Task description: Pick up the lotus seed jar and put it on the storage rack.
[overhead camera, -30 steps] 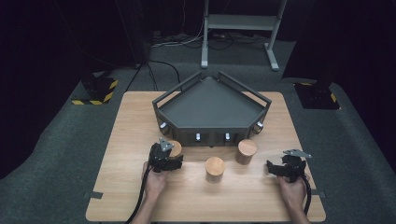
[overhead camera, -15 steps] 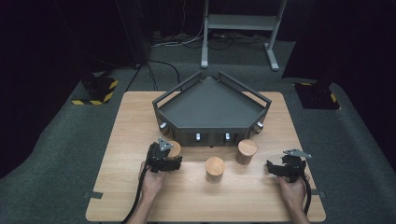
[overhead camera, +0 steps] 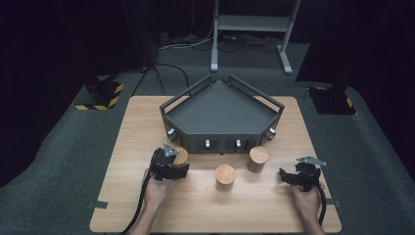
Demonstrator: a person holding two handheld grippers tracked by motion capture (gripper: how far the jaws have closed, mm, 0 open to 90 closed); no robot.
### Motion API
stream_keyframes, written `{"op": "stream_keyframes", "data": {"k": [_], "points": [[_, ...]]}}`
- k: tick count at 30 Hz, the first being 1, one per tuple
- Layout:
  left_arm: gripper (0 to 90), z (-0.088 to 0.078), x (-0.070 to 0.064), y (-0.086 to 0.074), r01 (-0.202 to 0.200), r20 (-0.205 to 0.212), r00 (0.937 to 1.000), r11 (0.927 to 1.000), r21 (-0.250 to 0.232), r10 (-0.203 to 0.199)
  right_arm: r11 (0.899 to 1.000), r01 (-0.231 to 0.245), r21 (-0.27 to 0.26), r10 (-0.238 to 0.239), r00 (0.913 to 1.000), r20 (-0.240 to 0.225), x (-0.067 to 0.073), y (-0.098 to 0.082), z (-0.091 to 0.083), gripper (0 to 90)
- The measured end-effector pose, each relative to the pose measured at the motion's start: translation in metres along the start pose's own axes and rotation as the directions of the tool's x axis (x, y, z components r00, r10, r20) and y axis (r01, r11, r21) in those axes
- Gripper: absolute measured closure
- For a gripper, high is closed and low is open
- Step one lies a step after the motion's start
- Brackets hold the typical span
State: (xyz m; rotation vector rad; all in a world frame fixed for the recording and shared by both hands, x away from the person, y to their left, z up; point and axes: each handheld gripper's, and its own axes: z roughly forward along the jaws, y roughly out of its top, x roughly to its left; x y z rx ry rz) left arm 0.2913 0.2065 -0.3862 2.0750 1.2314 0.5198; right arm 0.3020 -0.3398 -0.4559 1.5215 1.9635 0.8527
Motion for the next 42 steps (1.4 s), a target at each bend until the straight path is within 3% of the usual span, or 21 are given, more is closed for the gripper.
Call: {"op": "stream_keyframes", "data": {"k": [22,42], "points": [[25.4,-0.017,0.004,0.017,-0.034,0.035,0.9988,0.9988,0.035,0.033,1.000,0.000,0.000,0.000,1.0000,0.000,0.000,0.000,0.000,3.7],[25.4,-0.046,0.005,0.055,-0.070,0.089,0.9938,0.9969,0.037,0.066,1.000,0.000,-0.001,0.000,1.0000,-0.001,0.000,0.000,0.000,3.8]]}}
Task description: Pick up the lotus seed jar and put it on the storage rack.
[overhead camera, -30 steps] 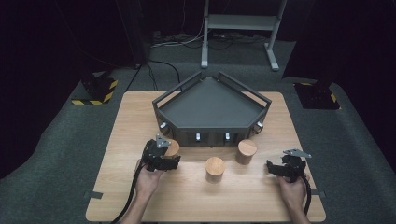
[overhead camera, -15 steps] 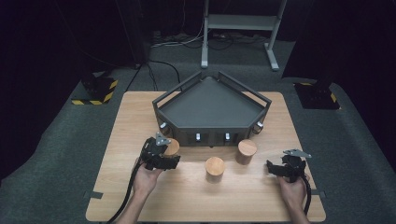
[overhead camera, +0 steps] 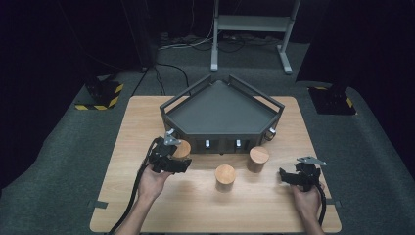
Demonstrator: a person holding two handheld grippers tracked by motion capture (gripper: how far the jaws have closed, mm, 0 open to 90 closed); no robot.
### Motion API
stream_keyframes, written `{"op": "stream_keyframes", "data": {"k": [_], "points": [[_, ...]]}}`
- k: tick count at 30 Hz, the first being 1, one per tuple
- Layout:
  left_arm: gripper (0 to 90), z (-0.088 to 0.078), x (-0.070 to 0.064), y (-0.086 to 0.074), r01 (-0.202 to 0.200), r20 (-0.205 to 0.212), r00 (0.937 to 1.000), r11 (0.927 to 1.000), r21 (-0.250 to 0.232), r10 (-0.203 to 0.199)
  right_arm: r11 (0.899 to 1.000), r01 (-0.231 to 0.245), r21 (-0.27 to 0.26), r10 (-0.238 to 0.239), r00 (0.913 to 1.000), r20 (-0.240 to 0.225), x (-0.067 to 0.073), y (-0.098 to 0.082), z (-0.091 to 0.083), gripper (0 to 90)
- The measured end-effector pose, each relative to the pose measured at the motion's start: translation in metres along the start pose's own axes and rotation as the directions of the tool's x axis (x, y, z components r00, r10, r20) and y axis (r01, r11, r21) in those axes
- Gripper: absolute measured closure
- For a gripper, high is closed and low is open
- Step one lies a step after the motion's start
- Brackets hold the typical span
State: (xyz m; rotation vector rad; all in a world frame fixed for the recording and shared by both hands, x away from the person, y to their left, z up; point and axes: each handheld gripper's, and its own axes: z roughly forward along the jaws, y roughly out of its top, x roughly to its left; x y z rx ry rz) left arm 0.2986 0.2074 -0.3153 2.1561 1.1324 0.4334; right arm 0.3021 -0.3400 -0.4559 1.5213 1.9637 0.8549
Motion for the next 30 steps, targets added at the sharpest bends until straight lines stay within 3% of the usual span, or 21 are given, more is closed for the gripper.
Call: {"op": "stream_keyframes", "data": {"k": [12,20,30], "points": [[25.4,-0.003,0.003,0.012,0.005,0.039,0.9992,1.0000,-0.007,-0.004,1.000,0.000,0.000,0.000,1.0000,0.000,0.000,0.000,0.000,3.8],[25.4,-0.010,0.006,0.019,0.003,0.044,0.9990,1.0000,-0.005,-0.003,1.000,0.001,0.000,-0.001,1.0000,0.000,0.000,0.000,0.000,3.9],[25.4,-0.018,0.002,0.043,-0.018,0.052,0.9985,0.9998,-0.011,0.018,1.000,0.000,0.000,0.000,1.0000,-0.001,0.000,0.000,0.000,3.9]]}}
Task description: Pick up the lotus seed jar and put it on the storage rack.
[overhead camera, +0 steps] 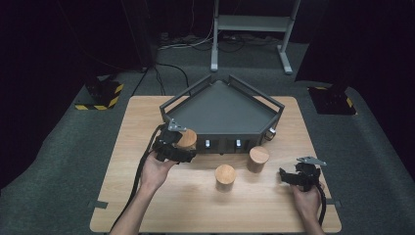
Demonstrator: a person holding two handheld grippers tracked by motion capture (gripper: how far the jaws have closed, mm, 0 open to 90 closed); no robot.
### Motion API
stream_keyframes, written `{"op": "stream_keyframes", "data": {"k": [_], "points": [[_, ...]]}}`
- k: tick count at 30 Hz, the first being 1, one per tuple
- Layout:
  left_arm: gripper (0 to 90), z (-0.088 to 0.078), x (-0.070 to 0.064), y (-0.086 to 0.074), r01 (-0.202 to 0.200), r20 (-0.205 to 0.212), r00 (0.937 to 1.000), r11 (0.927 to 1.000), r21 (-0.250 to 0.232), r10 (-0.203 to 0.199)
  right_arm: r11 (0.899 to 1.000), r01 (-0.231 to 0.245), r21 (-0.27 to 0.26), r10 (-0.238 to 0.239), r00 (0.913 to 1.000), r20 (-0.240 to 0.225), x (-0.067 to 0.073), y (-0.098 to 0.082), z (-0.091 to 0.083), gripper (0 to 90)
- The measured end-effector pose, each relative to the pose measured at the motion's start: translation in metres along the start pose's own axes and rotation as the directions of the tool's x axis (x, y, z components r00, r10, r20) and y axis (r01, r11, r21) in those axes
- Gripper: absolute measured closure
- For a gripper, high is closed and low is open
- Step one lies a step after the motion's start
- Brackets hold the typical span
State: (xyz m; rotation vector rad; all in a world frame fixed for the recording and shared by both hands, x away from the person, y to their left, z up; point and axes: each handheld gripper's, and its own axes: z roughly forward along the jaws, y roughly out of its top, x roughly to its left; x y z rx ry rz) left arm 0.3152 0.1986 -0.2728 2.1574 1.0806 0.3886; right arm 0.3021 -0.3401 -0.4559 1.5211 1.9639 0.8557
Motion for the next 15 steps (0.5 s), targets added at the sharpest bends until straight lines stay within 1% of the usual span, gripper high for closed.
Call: {"op": "stream_keyframes", "data": {"k": [8,14,15], "points": [[25.4,-0.005,-0.002,0.020,-0.012,0.003,0.9999,0.9999,-0.009,0.012,1.000,0.001,0.000,-0.001,1.0000,0.000,0.000,0.000,0.000,4.0],[25.4,-0.007,0.000,0.031,-0.009,0.003,1.0000,0.9998,-0.017,0.009,1.000,0.001,0.000,-0.001,1.0000,-0.001,0.000,0.000,0.000,4.0],[25.4,-0.006,0.001,0.033,-0.003,0.003,1.0000,0.9999,-0.016,0.003,1.000,0.001,0.000,-0.001,1.0000,0.000,0.000,0.000,0.000,4.0]]}}
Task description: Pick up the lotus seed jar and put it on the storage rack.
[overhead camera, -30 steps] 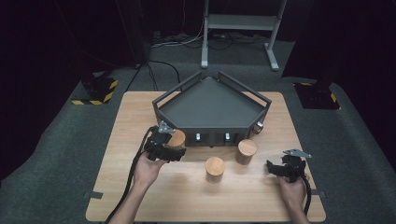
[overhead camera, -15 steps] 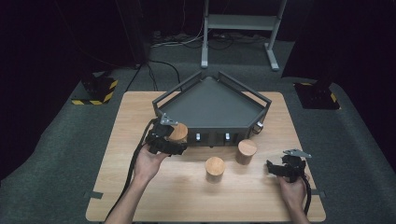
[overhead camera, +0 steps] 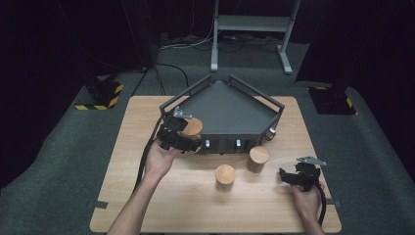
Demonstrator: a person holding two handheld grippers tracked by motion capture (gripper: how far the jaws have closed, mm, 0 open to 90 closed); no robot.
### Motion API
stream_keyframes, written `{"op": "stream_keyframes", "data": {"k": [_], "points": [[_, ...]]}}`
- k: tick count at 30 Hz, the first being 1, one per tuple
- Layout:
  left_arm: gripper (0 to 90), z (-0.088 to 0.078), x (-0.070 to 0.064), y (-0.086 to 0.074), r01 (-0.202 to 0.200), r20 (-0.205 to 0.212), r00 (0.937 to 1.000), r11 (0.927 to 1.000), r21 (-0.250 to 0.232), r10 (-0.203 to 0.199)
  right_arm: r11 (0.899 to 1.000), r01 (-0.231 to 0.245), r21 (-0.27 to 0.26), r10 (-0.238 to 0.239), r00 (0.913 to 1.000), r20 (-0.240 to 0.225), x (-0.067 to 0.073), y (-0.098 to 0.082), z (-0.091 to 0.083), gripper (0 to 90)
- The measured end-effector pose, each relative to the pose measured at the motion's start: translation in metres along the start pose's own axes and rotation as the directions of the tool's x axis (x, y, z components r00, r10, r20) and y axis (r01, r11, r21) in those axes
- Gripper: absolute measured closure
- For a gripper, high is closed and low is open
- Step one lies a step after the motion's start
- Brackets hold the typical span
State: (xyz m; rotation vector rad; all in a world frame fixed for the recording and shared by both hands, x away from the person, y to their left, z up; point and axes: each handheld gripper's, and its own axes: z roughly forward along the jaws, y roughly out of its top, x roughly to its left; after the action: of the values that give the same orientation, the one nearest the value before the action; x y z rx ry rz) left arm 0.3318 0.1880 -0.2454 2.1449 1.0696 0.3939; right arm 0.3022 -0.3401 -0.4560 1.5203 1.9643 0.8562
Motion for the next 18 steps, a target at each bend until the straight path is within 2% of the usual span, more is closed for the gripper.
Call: {"op": "stream_keyframes", "data": {"k": [12,18], "points": [[25.4,0.005,0.007,0.017,0.024,-0.021,0.9995,0.9997,-0.001,-0.024,1.000,0.000,0.000,0.000,1.0000,0.000,0.000,0.000,0.000,4.0],[25.4,0.014,0.008,0.031,0.028,-0.042,0.9987,0.9996,0.008,-0.027,1.000,0.001,0.000,-0.001,1.0000,0.000,0.000,0.000,0.000,4.0]]}}
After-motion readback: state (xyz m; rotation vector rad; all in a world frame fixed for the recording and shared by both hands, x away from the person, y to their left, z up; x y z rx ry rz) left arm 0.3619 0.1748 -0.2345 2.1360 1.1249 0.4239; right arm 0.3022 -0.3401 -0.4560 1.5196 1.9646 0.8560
